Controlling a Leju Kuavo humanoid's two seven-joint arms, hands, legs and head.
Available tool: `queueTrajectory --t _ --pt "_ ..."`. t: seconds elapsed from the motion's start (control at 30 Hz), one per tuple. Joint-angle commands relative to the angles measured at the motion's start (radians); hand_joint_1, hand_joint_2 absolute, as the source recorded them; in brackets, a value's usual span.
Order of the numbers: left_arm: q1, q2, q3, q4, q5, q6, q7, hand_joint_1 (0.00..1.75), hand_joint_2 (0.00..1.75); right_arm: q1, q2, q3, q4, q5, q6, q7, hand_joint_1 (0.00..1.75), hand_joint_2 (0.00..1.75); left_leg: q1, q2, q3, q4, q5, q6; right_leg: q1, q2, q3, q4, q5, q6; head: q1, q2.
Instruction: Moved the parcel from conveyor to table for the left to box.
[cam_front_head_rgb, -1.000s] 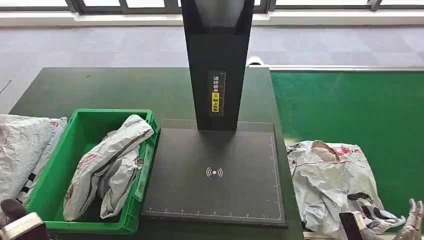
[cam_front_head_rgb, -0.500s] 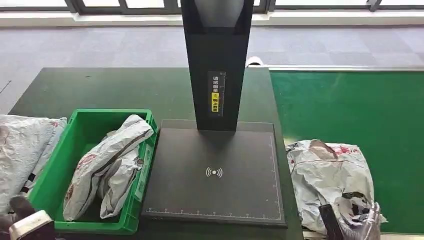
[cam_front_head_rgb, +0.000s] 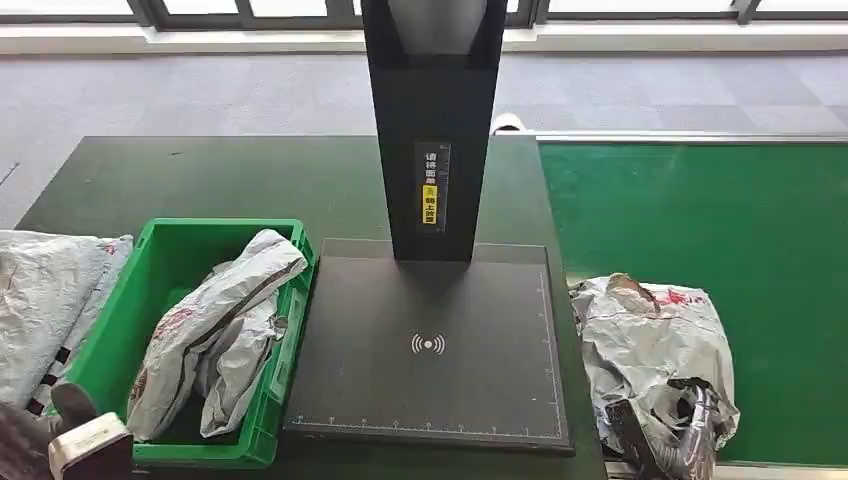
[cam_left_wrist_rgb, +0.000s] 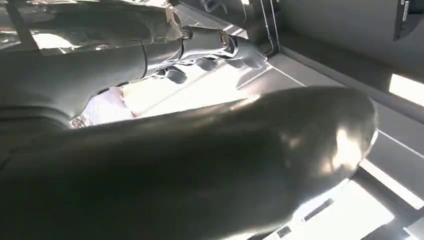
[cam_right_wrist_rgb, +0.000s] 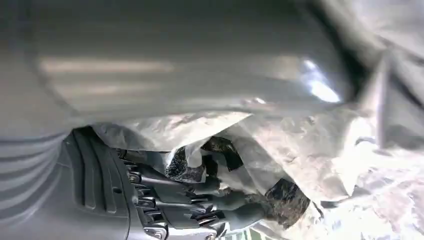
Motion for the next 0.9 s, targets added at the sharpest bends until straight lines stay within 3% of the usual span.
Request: queueTrajectory --t 0.03,0.3,0.43,0.53,0.73,0.9 --pt "-0.01 -0.007 -0.024 0.034 0.007 0.001 0.004 0.0 0.0 0.119 0.09 -0.014 -0.263 -0.182 0.145 -0.11 1.75 1.75 0.0 -0.003 -0.002 0.0 0.001 0.0 0.0 -0.002 -0.001 0.0 0.001 0.0 0.0 0.0" --pt "-0.01 -0.007 -0.024 0.034 0.007 0.001 0.004 0.0 0.0 0.119 0.09 -0.014 -0.263 -0.182 0.145 -0.11 1.75 1.75 0.0 -0.002 -0.001 0.0 0.001 0.0 0.0 -0.001 0.0 0.0 0.001 0.0 0.0 0.0" --pt "-0.011 -0.007 -0.028 0.033 0.008 0.001 0.004 0.0 0.0 0.157 0.118 -0.034 -0.378 -0.287 0.208 -0.175 1.75 1.75 0.0 -0.003 -0.002 0.0 0.002 0.001 0.0 -0.001 -0.001 0.0 0.002 0.0 0.0 0.0" --pt "-0.015 -0.007 -0.018 0.031 0.014 0.001 0.004 0.0 0.0 0.249 0.182 -0.013 -0.654 -0.505 0.285 -0.203 1.75 1.75 -0.002 -0.004 -0.004 0.001 0.001 0.0 -0.002 -0.003 -0.003 0.002 -0.001 0.0 0.0 0.0" --pt "-0.012 -0.007 -0.005 0.016 0.021 0.001 0.004 0.0 0.0 0.283 0.182 0.035 -0.766 -0.64 0.277 -0.203 1.75 1.75 -0.001 -0.003 -0.004 0.0 0.001 0.001 -0.001 0.0 -0.003 0.001 0.001 0.0 0.0 0.0" --pt "-0.007 -0.007 0.009 0.005 0.029 0.001 0.004 0.0 0.0 0.302 0.182 0.083 -0.895 -0.748 0.199 -0.203 1.75 1.75 -0.001 -0.002 -0.005 0.0 0.002 0.001 -0.001 0.001 -0.003 0.0 0.002 0.0 0.0 0.0"
